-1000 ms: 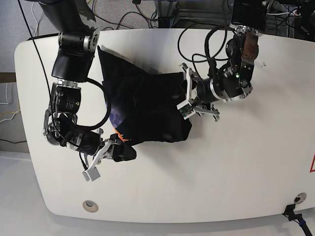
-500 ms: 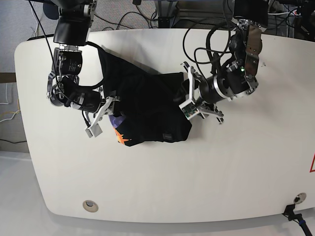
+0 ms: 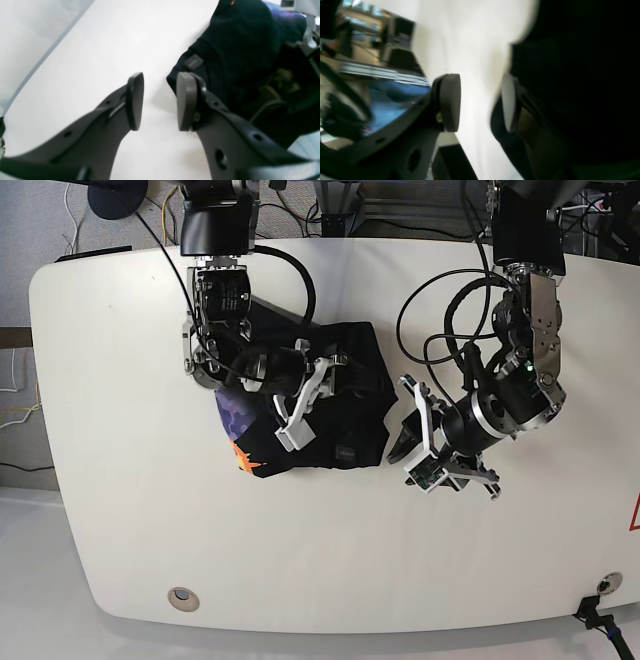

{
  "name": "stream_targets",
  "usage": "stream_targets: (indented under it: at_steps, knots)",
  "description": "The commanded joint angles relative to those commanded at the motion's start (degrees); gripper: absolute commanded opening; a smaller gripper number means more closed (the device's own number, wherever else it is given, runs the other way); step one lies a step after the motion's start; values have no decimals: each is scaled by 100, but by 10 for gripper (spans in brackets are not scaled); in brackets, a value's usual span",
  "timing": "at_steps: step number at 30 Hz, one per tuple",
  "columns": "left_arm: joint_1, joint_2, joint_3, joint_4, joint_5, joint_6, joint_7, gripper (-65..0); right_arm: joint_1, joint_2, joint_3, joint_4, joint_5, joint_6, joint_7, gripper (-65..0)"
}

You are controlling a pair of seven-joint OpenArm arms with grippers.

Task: Fold the T-shirt properly

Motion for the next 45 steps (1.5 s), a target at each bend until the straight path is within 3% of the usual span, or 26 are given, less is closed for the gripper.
stream_targets:
  at_steps: [7,11,16,20,23,24,27,34,36,39,43,45]
  knots:
    - [826,176,18,-9,0,0,0,-445,1196,1064,607,-756,-9,70,44,-390]
    - [1152,334,18,-9,0,0,-9,-445,1547,1407,580,-1257,-9,70,413,-390]
    - [1169,492,26,-484,0,0,-53,-445,1644,1407,580,-1705,-9,70,536,-390]
    - [1169,475,255,-1055,9,0,-642,-445,1477,1415,571,-1749,-18,70,923,-390]
    - [1160,492,334,-1459,9,0,-712,-445,1468,1459,571,-1749,-554,79,976,-390]
    - [1160,492,334,-1556,9,0,-721,-445,1468,1459,571,-1749,-835,123,1037,-390]
    - [1064,501,334,-1855,9,0,-721,-445,1451,1451,571,-1837,-1459,536,1363,-390]
    - [668,457,378,-2945,9,0,-1160,-445,1327,1442,598,-2637,-2057,923,1846,-402]
    - [413,448,378,-3393,18,0,-1266,-445,1134,1459,580,-2646,-2057,932,2145,-455]
    - [-26,360,519,-4079,35,0,-1530,-445,862,1495,589,-2629,-2013,941,2171,-503]
    - [-703,290,1011,-4905,141,0,-1996,-445,70,1530,809,-1547,-2004,897,1837,-503]
    - [-993,220,1187,-5257,132,0,-2215,-445,-360,1363,941,-809,-2004,809,1574,-503]
